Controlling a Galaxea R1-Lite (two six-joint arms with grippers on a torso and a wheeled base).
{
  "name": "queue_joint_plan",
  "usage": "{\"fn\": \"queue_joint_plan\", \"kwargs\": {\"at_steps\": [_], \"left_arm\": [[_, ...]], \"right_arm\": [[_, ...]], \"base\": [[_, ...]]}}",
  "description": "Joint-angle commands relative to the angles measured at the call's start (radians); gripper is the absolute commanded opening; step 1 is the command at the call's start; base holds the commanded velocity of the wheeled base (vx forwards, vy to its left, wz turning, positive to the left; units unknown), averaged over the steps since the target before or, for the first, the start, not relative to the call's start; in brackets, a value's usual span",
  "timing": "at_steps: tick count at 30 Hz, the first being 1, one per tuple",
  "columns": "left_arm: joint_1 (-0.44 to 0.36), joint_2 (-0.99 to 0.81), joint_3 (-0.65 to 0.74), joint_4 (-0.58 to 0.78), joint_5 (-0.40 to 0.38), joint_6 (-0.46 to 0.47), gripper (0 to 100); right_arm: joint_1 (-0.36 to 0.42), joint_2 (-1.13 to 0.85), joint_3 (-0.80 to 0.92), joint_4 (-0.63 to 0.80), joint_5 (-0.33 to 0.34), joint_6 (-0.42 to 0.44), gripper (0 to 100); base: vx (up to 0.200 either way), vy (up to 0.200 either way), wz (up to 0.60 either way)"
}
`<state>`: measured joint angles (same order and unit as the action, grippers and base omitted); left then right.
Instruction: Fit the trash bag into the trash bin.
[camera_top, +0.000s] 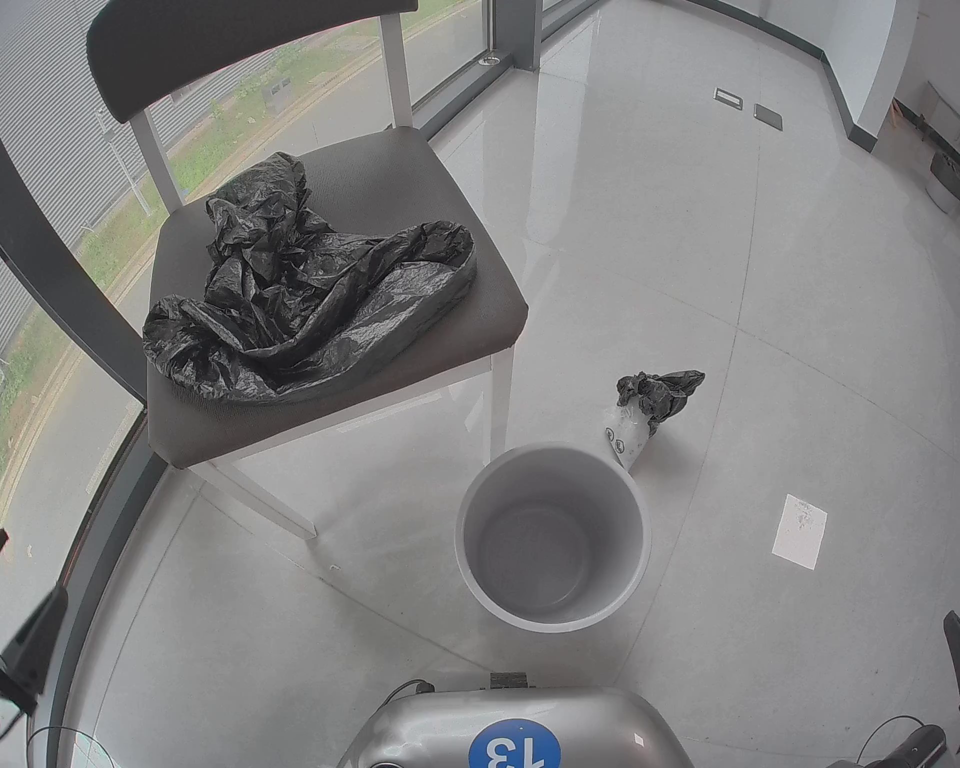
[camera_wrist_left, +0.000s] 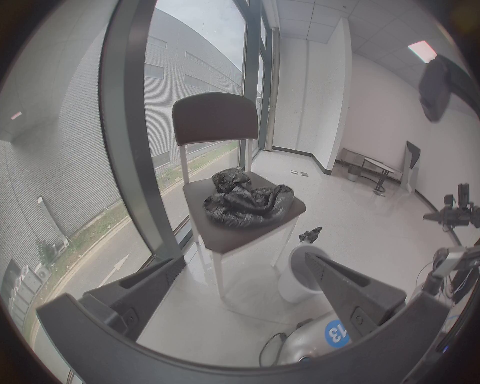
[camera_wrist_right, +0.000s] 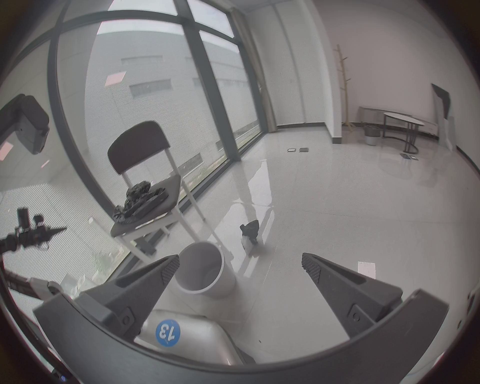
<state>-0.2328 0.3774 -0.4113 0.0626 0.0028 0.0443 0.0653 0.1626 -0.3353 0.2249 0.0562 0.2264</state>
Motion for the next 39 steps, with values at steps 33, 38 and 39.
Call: {"fn": "queue_joint_plan", "kwargs": {"at_steps": [33,38,39], "left_arm": [[0.098,0.693,-0.546,0.148,-0.224,-0.167,100],[0.244,0.75,-0.544,0.134,-0.222,-0.116,100],[0.27,0.768,-0.543,0.118,-0.224,-0.095,100]], "right_arm": [[0.137,0.93,-0.611,-0.102,0.073,-0.127,100],[0.154,0.936,-0.613,-0.105,0.074,-0.117,100],[0.168,0.933,-0.607,-0.104,0.074,-0.114,100]], "base": [[0.0,0.0,0.0],[0.0,0.0,0.0],[0.0,0.0,0.0]]}}
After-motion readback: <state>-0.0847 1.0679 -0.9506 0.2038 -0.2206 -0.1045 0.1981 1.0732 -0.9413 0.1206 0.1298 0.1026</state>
